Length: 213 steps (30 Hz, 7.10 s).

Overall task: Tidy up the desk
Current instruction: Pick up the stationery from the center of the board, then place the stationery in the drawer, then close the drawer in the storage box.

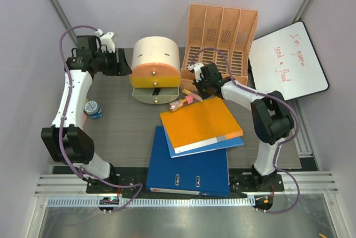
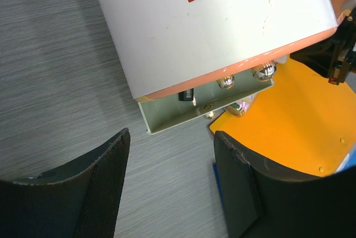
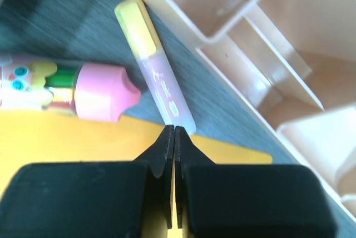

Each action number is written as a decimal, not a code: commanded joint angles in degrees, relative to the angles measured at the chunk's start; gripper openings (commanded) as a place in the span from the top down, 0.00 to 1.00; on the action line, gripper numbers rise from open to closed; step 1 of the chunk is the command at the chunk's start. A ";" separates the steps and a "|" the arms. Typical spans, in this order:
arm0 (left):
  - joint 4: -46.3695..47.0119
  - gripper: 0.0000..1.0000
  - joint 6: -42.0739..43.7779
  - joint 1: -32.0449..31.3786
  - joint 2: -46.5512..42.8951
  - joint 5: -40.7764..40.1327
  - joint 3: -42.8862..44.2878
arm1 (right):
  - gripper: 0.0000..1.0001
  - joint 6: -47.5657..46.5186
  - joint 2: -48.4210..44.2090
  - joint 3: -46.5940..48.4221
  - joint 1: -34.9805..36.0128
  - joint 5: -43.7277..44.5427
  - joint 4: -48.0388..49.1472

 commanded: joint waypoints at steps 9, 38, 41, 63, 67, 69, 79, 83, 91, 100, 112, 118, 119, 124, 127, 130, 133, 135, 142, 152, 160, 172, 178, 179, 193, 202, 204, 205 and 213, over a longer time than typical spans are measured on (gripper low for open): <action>0.10 0.37 0.58 0.44 -2.06 -0.15 1.71 | 0.70 -0.41 -1.47 2.42 -0.26 -0.40 0.29; 0.27 0.37 0.58 0.35 -0.66 -0.33 2.76 | 0.61 -1.82 9.35 8.14 -0.17 -4.44 -0.85; 0.27 0.37 0.49 0.43 -0.57 -0.15 2.94 | 0.64 -1.73 9.26 7.35 -0.17 -4.27 -0.85; 0.18 0.37 0.75 0.44 -1.89 -0.06 2.59 | 0.61 0.29 8.29 3.21 0.53 -1.55 -3.84; 0.27 0.37 0.67 0.35 -1.80 0.02 2.94 | 0.87 1.25 7.07 4.27 0.88 1.61 -5.95; 0.36 0.37 0.66 0.43 -1.88 0.11 2.85 | 0.93 1.26 4.52 3.83 1.40 2.59 -5.87; 0.80 0.37 0.05 0.35 -1.97 0.73 2.59 | 0.99 -0.94 -11.03 4.18 4.30 11.47 -6.65; 0.89 0.37 -0.30 0.43 -1.97 0.73 2.50 | 0.99 -4.62 -14.38 6.29 10.69 14.27 -8.85; 1.41 0.37 -0.92 0.35 -1.80 0.81 2.41 | 0.98 -16.83 -12.90 11.56 25.57 22.44 -9.73; 1.42 0.37 -0.30 0.44 -2.15 0.47 2.24 | 0.97 -26.60 0.02 18.76 31.81 29.04 -10.79; 1.77 0.37 0.14 0.61 -2.15 0.38 1.54 | 0.98 -32.14 8.82 25.89 31.64 32.21 -7.36; 1.77 0.37 0.40 0.79 -2.15 0.46 1.10 | 0.97 -32.49 9.08 27.03 31.55 31.86 -6.13; 1.77 0.37 0.31 0.87 -2.06 0.64 1.10 | 0.96 -32.84 9.35 27.21 31.47 31.94 -6.13; 1.77 0.37 0.23 0.87 -2.32 0.73 1.36 | 0.82 -32.50 10.58 28.17 30.77 32.12 -6.04; 1.77 0.37 0.23 0.87 -2.41 0.64 1.36 | 0.72 -32.06 11.10 28.53 30.41 31.86 -5.95; 1.59 0.37 0.23 0.96 -2.33 0.73 1.53 | 0.63 -31.79 11.37 28.70 29.89 32.21 -5.78; 1.59 0.37 0.14 0.96 -2.33 0.81 1.62 | 0.56 -31.53 11.46 28.88 29.53 32.47 -5.60; 1.77 0.37 0.05 0.96 -2.33 0.90 1.62 | 0.52 -31.09 11.28 28.79 29.53 32.65 -5.51; 1.77 0.37 0.05 0.87 -2.50 0.99 1.27 | 0.41 -29.25 9.88 27.56 29.53 34.67 -4.20; 3.44 0.37 -2.23 0.96 -0.84 1.78 3.02 | 0.56 0.78 5.39 31.26 29.88 26.77 -15.61; 13.27 0.39 -12.76 0.61 4.78 -0.23 13.21 | 0.55 33.67 -1.02 12.12 30.32 23.42 -3.59; 20.83 0.39 -16.39 -5.80 13.05 0.82 18.41 | 0.53 37.12 2.14 10.42 30.94 22.97 6.52; 22.07 0.39 -16.39 -7.30 17.09 1.43 16.83 | 0.53 35.44 4.25 8.58 30.85 28.34 12.32; 22.07 0.39 -16.56 -7.39 17.53 1.26 16.83 | 0.53 35.53 4.60 8.14 30.94 29.47 13.63; 21.54 0.39 -12.87 -7.65 15.96 -0.41 10.51 | 0.52 32.20 9.52 10.07 28.74 32.47 20.32; 21.19 0.40 -11.73 -8.18 15.17 -1.12 9.53 | 0.51 27.19 10.49 10.51 26.90 32.65 25.06; 21.02 0.40 -11.47 -8.27 14.99 -1.29 9.62 | 0.50 25.79 11.28 10.86 26.63 32.30 26.03; 20.93 0.40 -11.38 -8.27 14.99 -1.38 9.80 | 0.51 25.34 11.54 11.12 26.28 32.12 26.74; 19.87 0.39 -10.59 -8.35 14.37 -1.56 10.24 | 0.50 21.56 14.09 12.79 26.02 31.94 29.37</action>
